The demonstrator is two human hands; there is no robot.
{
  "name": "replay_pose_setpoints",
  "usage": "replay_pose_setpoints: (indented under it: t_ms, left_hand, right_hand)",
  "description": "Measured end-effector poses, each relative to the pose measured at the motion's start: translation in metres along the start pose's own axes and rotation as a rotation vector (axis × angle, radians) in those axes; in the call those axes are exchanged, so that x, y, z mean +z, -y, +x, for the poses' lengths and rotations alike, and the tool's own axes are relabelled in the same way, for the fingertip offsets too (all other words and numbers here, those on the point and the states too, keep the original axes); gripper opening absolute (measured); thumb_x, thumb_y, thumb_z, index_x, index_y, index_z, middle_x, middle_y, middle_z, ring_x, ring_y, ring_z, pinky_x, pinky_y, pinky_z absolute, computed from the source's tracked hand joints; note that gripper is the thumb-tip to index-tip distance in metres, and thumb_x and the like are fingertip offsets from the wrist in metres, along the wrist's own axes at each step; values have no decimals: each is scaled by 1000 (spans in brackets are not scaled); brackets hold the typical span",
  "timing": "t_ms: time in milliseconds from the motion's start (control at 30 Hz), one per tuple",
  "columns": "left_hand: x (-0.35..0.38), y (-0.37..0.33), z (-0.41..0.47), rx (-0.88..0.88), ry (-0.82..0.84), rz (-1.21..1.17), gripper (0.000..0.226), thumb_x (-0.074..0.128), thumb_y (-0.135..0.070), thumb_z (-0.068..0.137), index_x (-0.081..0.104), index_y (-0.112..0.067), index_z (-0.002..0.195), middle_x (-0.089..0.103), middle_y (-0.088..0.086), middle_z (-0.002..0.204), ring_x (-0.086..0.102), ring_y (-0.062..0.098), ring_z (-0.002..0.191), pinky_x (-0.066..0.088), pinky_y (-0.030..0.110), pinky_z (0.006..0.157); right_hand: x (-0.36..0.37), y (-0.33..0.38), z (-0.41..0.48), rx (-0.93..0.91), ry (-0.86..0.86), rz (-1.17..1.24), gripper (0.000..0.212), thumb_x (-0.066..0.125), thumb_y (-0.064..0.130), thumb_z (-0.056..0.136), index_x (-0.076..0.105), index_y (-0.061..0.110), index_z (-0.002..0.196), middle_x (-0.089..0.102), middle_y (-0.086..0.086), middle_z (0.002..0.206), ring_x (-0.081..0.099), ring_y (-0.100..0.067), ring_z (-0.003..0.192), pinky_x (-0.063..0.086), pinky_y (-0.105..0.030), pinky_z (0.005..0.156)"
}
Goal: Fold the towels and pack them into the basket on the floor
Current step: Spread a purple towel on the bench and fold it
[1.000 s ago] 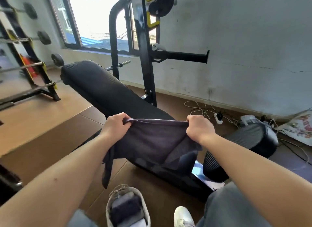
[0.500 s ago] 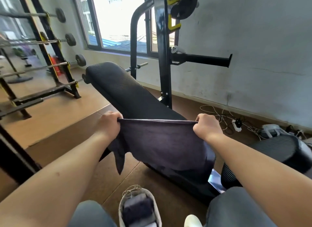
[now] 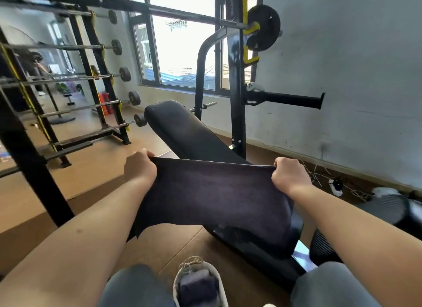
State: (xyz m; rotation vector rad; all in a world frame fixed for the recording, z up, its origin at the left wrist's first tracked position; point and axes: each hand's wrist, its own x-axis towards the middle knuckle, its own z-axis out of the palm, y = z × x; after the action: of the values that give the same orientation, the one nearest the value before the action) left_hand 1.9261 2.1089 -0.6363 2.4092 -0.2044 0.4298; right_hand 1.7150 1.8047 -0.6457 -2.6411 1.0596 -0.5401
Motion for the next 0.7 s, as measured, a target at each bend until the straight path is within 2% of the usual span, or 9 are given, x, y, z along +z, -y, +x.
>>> replay_pose_setpoints:
  t_ms: [100, 200, 300, 400, 567, 700]
  left_hand:
    - [-19, 9, 0, 55, -22, 82, 35, 50, 4, 95, 72, -12, 116, 68, 15, 118, 62, 35, 109, 51, 42, 94]
    - [-30, 22, -1, 96, -4, 190, 31, 50, 1, 96, 75, -13, 107, 69, 13, 111, 64, 32, 99, 52, 39, 82]
    - [-37, 33, -1, 46, -31, 237, 28, 51, -2, 98, 76, -11, 102, 69, 14, 104, 64, 33, 93, 50, 38, 74]
    - [-39, 41, 4, -10, -56, 250, 27, 50, -3, 99, 77, -9, 101, 67, 16, 107, 63, 35, 97, 51, 41, 77]
    - [-32, 39, 20, -32, -86, 413, 25, 53, -12, 99, 75, -18, 111, 52, 12, 128, 46, 36, 118, 51, 47, 88]
    - [-11, 30, 44, -78, -13, 399, 26, 53, -13, 97, 75, -20, 110, 54, 13, 123, 57, 37, 113, 49, 44, 86]
  right_hand:
    - [-8, 7, -3, -32, 6, -26, 26, 49, 3, 85, 70, 12, 99, 69, -18, 104, 65, -40, 98, 50, -37, 76]
    - [-9, 11, -6, -31, 47, -11, 27, 49, 1, 84, 72, 14, 91, 70, -16, 101, 63, -38, 92, 49, -36, 75]
    - [-6, 12, -6, -4, 75, 59, 25, 52, 5, 84, 72, 16, 94, 70, -16, 105, 64, -38, 97, 47, -34, 77]
    - [1, 13, -5, 16, 111, 113, 28, 54, 8, 83, 72, 17, 103, 70, -15, 110, 64, -36, 102, 50, -35, 81]
    - [19, 11, 4, 29, 143, 146, 33, 51, 6, 82, 71, 16, 105, 71, -15, 110, 63, -36, 104, 51, -34, 84]
    - [42, 3, 16, 74, 158, 114, 36, 50, 10, 81, 73, 26, 102, 71, -11, 112, 62, -33, 109, 51, -35, 83]
